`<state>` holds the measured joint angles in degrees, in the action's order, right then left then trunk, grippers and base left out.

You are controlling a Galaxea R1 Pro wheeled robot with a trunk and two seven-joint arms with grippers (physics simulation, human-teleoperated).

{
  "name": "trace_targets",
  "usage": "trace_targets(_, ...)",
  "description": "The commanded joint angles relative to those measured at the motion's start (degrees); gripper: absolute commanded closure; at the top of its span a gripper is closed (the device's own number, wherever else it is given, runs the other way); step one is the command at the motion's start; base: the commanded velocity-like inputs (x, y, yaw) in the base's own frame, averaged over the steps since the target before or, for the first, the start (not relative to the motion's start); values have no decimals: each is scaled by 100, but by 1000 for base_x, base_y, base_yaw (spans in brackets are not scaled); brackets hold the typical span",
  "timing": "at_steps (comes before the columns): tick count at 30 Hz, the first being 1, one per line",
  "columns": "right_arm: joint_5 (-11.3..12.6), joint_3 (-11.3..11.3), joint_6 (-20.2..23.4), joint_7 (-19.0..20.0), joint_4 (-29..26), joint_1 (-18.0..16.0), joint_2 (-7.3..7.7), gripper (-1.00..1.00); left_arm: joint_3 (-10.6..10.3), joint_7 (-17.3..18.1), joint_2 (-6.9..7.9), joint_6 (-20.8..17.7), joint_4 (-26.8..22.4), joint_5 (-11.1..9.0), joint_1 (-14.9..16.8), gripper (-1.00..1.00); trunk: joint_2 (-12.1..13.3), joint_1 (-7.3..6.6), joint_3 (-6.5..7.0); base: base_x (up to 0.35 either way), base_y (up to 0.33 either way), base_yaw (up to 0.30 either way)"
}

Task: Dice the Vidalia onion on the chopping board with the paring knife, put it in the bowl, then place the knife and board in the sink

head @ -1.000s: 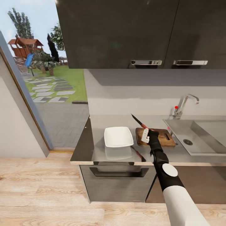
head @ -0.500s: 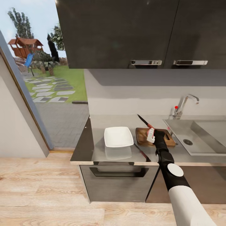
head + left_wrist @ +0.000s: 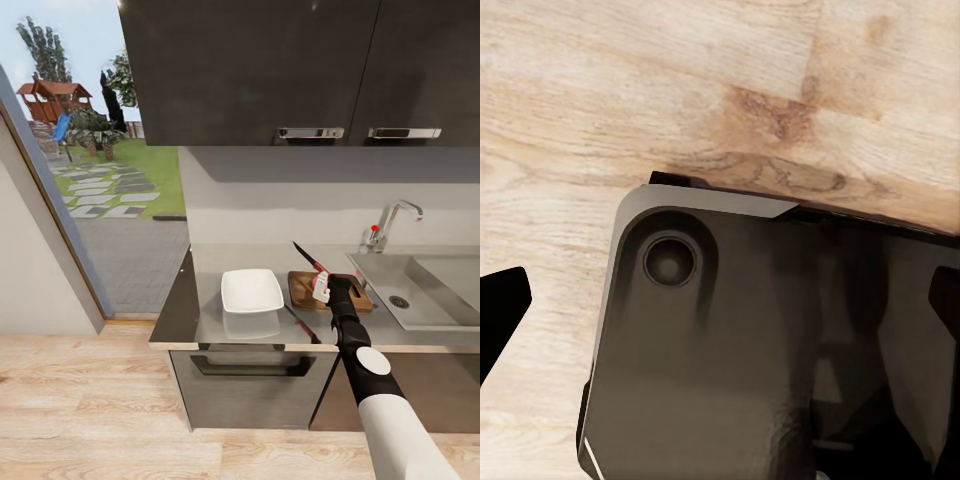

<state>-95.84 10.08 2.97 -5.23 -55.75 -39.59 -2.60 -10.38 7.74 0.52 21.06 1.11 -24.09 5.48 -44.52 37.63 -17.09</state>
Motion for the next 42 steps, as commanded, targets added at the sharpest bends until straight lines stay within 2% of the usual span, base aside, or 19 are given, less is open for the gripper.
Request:
trace_targets(1,-59,14,11,-20,3,-6,-5,100,-40,34,1,21,12,-61,6,-100,-6,1,-7,0,0,0)
trace_targets(12,-65,80,17,-16,11,-6,-4,100,-35,34,1,21,12,-61,6,-100,-6,1,-7,0,0,0)
trace_targets(22,-74,68,275,-17,45,-5,-1,100,-36,34,1,21,12,-60,6,-100,-6,1,-7,0,-57,0)
trace_targets(42,-87,79,292,-4,222,-5,40,100,-35,34,1,21,12,-61,6,-100,-6,1,-7,0,-19,0)
